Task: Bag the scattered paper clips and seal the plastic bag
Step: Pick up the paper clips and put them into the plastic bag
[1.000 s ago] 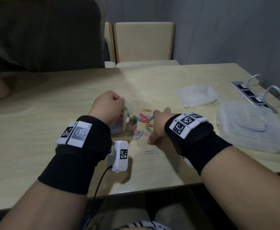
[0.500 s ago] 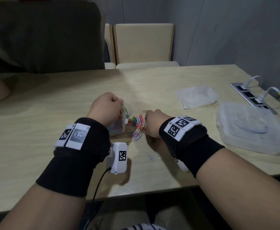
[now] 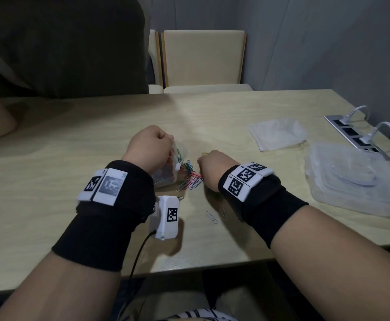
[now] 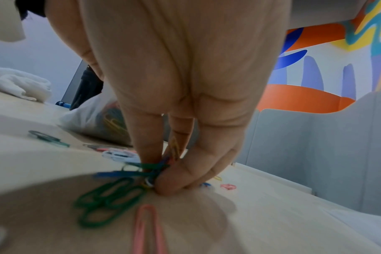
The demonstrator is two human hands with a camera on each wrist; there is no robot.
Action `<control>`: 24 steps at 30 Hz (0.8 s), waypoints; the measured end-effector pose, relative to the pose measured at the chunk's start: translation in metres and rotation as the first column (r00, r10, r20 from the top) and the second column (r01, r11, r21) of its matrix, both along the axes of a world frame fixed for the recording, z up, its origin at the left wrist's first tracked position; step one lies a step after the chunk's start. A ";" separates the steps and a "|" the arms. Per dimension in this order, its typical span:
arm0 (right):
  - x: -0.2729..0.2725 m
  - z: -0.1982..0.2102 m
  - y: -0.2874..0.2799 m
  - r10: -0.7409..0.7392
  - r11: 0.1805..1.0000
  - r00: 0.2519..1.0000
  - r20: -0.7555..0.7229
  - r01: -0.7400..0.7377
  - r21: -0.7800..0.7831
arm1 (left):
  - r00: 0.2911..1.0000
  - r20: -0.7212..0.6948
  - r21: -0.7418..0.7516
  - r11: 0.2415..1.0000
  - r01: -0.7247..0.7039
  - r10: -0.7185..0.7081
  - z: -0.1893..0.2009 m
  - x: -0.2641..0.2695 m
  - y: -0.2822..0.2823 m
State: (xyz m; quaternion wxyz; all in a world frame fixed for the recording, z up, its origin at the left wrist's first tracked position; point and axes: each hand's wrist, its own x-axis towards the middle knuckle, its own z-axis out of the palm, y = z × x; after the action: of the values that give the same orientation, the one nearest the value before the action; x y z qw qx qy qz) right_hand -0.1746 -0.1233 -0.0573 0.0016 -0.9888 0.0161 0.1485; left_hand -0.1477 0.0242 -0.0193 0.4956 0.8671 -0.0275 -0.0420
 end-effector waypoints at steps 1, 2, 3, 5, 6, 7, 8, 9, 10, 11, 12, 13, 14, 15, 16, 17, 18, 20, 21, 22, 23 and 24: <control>0.002 -0.002 -0.001 -0.024 0.999 1.000 -0.011 0.024 -0.024 | 1.000 0.001 0.001 1.000 -0.002 0.002 0.000 0.000 0.000; 0.002 -0.004 -0.003 -0.030 1.000 0.999 0.016 0.030 -0.007 | 1.000 0.004 0.008 1.000 -0.004 0.004 0.001 0.000 0.000; 0.002 -0.001 -0.003 -0.034 0.999 0.999 0.003 0.034 -0.002 | 1.000 0.009 0.015 1.000 -0.006 0.006 0.001 -0.001 0.001; 0.002 0.003 -0.005 -0.061 0.998 0.998 0.000 0.061 -0.014 | 1.000 0.009 0.021 1.000 -0.007 0.007 0.003 -0.001 0.001; 0.003 0.004 -0.007 -0.077 0.997 0.997 0.000 0.077 -0.019 | 1.000 0.004 0.021 1.000 -0.004 0.004 0.003 -0.002 0.001; 0.002 0.009 -0.008 -0.088 0.996 0.996 0.008 0.088 -0.020 | 1.000 -0.002 0.018 1.000 -0.001 0.001 0.004 -0.002 0.001; 0.003 0.009 -0.009 -0.085 0.996 0.996 0.013 0.085 -0.022 | 1.000 -0.008 0.016 1.000 0.001 -0.001 0.005 -0.003 0.001; 0.004 0.012 -0.010 -0.092 0.996 0.996 0.017 0.092 0.008 | 1.000 -0.011 0.016 1.000 0.000 0.000 0.005 -0.003 0.002; 0.005 0.013 -0.013 -0.098 0.995 0.995 0.025 0.098 0.035 | 1.000 -0.011 0.016 1.000 -0.002 0.002 0.006 -0.003 0.002; 0.005 0.015 -0.014 -0.145 0.987 0.989 0.041 0.141 0.082 | 1.000 -0.013 0.016 1.000 -0.003 0.003 0.006 -0.003 0.003; 0.006 0.017 -0.017 -0.181 0.975 0.980 0.087 0.167 0.149 | 1.000 -0.018 0.014 1.000 -0.002 0.002 0.006 -0.004 0.004; 0.006 0.020 -0.018 -0.232 0.954 0.968 0.092 0.208 0.215 | 1.000 -0.026 0.010 1.000 0.000 0.000 0.007 -0.004 0.004; 0.006 0.022 -0.019 -0.277 0.925 0.954 0.119 0.231 0.301 | 0.999 -0.032 0.005 1.000 0.000 0.000 0.007 -0.004 0.005; 0.006 0.026 -0.020 -0.336 0.871 0.934 0.122 0.258 0.419 | 0.999 -0.033 0.001 1.000 -0.006 0.006 0.008 -0.004 0.005; 0.006 0.030 -0.021 -0.395 0.780 0.913 0.105 0.272 0.564 | 0.999 -0.029 0.004 1.000 -0.016 0.016 0.008 -0.003 0.005; 0.004 0.036 -0.021 -0.457 0.646 0.887 0.061 0.284 0.708 | 0.999 -0.026 0.007 1.000 -0.027 0.027 0.008 -0.003 0.005; 0.001 0.042 -0.019 -0.500 0.482 0.866 -0.002 0.280 0.830 | 0.999 -0.022 0.009 0.999 -0.035 0.035 0.009 -0.003 0.005; 0.001 0.051 -0.015 -0.522 0.224 0.846 -0.108 0.258 0.940 | 0.999 -0.022 0.009 0.999 -0.045 0.045 0.008 -0.003 0.004; 0.002 0.054 -0.012 -0.525 0.158 0.841 -0.128 0.244 0.957 | 0.999 -0.028 0.008 0.999 -0.044 0.044 0.008 -0.003 0.004; 0.002 0.056 -0.009 -0.523 0.106 0.840 -0.145 0.233 0.967 | 0.999 -0.034 0.009 0.999 -0.042 0.042 0.008 -0.004 0.004; 0.003 0.057 -0.006 -0.516 0.054 0.840 -0.167 0.227 0.972 | 0.999 -0.036 0.012 0.999 -0.039 0.039 0.008 -0.004 0.003; 0.004 0.058 -0.002 -0.505 -0.005 0.841 -0.196 0.225 0.974 | 0.999 -0.036 0.012 0.999 -0.037 0.037 0.008 -0.005 0.003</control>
State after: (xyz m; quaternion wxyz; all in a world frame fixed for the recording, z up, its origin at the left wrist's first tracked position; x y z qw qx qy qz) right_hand -0.1710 -0.1257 0.0006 0.6930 -0.7001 0.1718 0.0088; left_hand -0.1523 0.0271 -0.0110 0.4916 0.8695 -0.0022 -0.0487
